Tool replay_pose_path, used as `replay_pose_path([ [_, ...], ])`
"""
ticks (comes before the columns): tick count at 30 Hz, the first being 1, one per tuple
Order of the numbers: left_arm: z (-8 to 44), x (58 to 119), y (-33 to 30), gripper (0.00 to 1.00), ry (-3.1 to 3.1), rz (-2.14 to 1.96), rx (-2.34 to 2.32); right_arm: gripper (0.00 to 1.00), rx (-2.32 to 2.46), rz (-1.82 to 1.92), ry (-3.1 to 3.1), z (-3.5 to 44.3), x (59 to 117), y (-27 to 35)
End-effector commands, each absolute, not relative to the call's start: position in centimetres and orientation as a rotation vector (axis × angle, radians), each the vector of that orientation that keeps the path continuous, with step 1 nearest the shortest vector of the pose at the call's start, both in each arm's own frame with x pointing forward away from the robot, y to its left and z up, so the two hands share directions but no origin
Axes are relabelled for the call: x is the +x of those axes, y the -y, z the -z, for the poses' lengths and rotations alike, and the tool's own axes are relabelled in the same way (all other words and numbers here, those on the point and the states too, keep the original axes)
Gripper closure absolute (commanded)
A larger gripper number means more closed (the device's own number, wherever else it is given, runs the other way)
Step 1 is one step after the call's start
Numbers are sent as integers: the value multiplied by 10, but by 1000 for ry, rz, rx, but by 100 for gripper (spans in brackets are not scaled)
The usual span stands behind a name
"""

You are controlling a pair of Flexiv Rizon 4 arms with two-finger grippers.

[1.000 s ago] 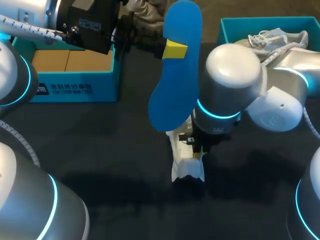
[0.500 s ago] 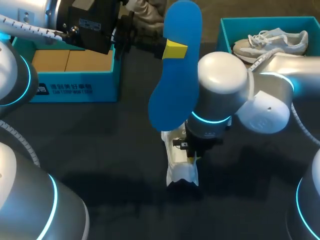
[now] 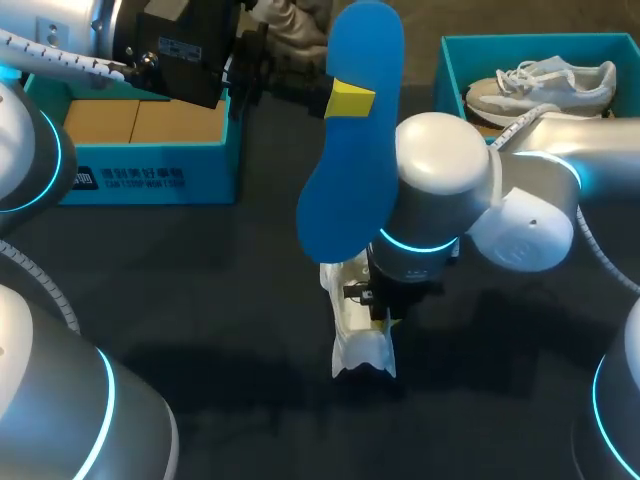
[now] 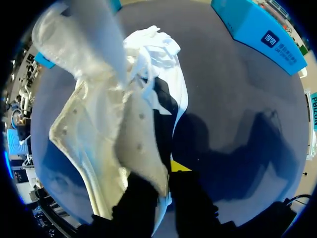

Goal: Take the shoe out of the shoebox, open the shoe tongue, remove and reinsert the insole, then place the shoe into the shoebox

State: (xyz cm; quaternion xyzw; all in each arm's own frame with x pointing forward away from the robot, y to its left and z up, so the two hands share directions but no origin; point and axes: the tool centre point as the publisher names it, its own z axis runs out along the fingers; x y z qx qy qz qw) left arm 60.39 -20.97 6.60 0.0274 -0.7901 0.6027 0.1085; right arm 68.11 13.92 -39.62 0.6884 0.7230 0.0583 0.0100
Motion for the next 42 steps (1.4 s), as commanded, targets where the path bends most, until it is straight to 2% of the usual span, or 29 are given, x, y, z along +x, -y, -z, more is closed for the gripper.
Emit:
replay_pose_path([
  [1,-65,604,210,100,2325,-1771,81,0,2170,-205,-2250,389,681,-137],
  [16,-65,604,210,100,2325,-1771,81,0,2379,-476,-2371,318,688,-107],
  [23,-65,604,210,100,2325,-1771,81,0,2366,-822,-2652,292,693,-96],
  [35,-65,604,210,100,2325,-1771,81,0,2366,-822,-2652,292,693,-96],
  [42,-65,604,210,100,2325,-1771,81,0,2540,-1181,-2617,279,694,-90],
])
